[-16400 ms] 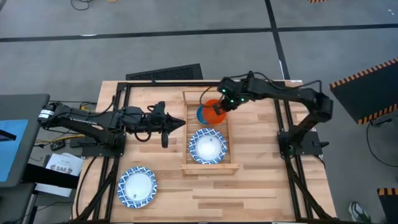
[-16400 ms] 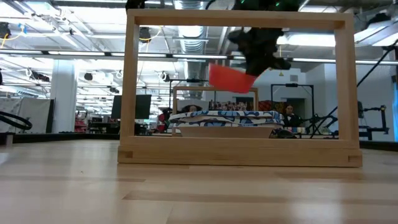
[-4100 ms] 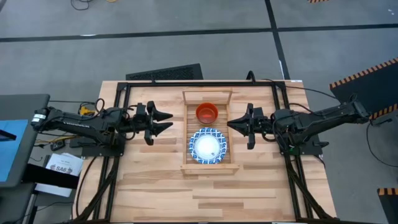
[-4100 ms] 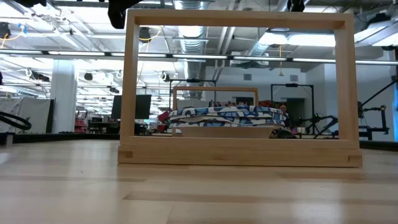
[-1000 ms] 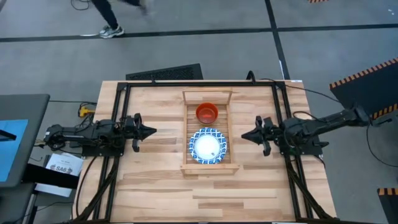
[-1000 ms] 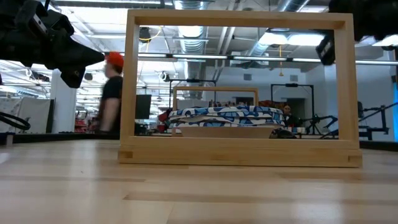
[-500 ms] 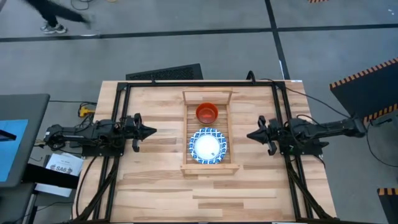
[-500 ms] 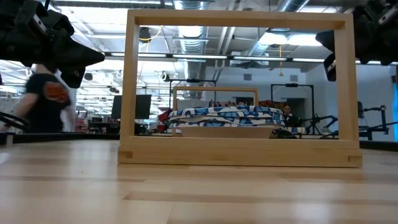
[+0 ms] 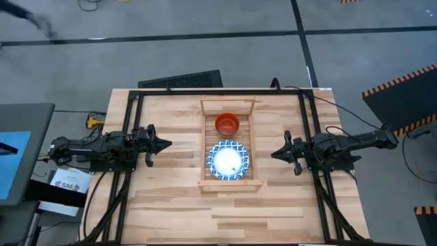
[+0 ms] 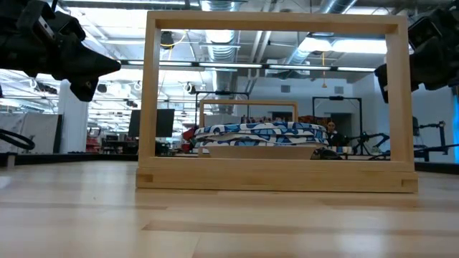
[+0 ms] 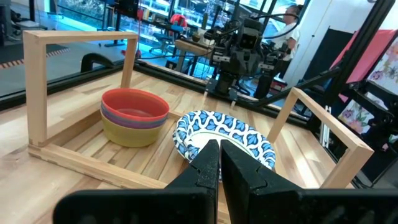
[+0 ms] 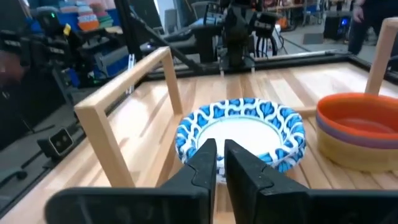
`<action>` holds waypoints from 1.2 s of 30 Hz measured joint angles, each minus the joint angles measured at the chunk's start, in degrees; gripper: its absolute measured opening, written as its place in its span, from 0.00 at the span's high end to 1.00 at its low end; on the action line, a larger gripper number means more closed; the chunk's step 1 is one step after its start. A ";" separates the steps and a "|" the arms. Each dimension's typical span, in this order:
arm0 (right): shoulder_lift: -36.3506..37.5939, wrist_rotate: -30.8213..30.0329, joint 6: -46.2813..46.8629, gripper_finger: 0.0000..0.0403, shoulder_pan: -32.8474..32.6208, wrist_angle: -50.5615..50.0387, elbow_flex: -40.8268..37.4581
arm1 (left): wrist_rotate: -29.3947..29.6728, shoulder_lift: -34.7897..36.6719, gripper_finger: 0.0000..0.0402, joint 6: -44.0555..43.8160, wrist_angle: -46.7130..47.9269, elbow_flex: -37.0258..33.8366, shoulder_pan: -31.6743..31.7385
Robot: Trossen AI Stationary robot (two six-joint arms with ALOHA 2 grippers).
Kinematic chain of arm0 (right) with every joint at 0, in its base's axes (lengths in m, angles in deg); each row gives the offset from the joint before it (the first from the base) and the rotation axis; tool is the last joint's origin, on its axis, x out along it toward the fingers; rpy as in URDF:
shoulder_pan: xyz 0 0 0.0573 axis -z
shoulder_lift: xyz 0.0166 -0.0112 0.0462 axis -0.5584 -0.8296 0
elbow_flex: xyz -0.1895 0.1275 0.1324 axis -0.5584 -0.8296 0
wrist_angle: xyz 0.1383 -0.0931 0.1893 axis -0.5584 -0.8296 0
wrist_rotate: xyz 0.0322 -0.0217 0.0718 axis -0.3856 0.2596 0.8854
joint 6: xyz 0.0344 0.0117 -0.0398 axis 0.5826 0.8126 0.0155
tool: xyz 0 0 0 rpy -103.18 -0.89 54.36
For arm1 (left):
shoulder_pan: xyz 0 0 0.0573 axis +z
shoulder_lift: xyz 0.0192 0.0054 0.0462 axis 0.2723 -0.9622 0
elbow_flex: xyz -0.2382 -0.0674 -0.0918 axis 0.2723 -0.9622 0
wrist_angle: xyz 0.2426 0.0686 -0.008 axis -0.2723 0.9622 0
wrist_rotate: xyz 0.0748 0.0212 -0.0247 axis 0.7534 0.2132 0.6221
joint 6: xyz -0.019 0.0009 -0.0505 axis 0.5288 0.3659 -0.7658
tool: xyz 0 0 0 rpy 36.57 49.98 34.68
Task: Place and stack bowls onto a shelf
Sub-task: Return to Home Position
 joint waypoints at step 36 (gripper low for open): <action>6.99 -0.14 0.03 0.82 3.93 -1.22 -0.07 | 0.32 -0.19 1.00 0.00 0.06 0.00 -3.41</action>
